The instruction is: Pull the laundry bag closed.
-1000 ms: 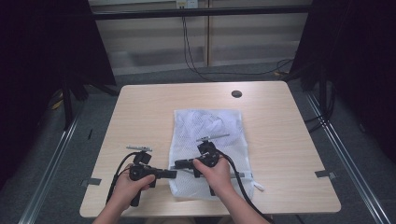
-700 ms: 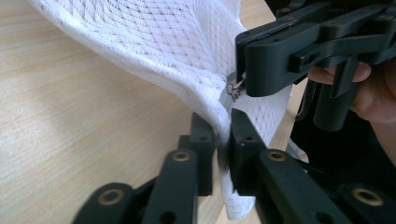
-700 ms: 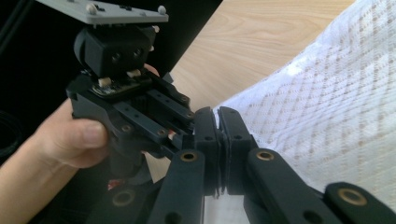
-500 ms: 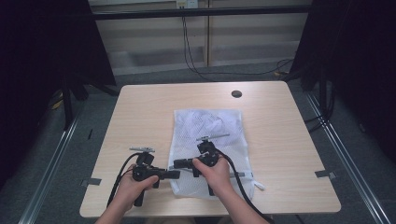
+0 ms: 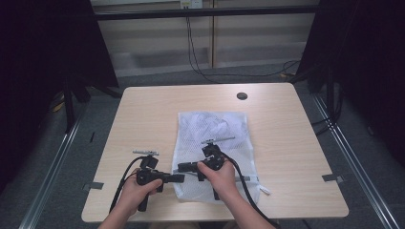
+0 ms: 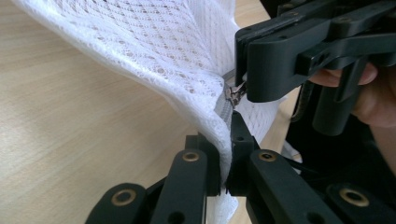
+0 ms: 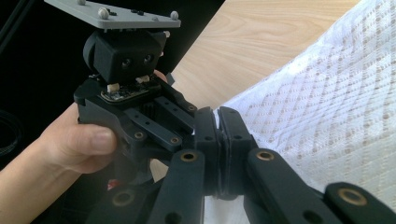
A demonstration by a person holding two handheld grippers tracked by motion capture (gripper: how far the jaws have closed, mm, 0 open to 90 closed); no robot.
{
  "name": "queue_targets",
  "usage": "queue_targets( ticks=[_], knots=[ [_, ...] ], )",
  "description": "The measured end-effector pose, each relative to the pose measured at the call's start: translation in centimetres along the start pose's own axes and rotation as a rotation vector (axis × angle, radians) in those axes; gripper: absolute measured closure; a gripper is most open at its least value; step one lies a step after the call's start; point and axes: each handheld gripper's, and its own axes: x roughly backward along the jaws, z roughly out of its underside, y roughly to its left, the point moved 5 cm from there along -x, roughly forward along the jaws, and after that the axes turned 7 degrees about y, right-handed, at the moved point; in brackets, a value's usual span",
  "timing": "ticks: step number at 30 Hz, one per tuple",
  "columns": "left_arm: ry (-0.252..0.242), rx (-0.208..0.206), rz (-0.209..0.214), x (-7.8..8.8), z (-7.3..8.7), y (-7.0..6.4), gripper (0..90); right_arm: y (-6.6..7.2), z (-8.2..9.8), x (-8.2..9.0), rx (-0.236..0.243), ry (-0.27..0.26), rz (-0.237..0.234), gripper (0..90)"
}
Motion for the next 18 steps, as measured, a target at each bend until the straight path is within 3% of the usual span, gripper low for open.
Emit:
queue_targets(
  ticks=[11, 18],
  knots=[
    [0.002, 0.007, 0.006, 0.09, -0.01, -0.07, 88.0, -0.42, 0.20, 0.55, -0.004, -0.003, -0.002, 87.4],
    [-0.006, 0.021, 0.011, 0.45, -0.05, 0.06, 88.0, -0.66, 0.27, 0.95, 0.011, 0.003, 0.020, 87.4]
  ],
)
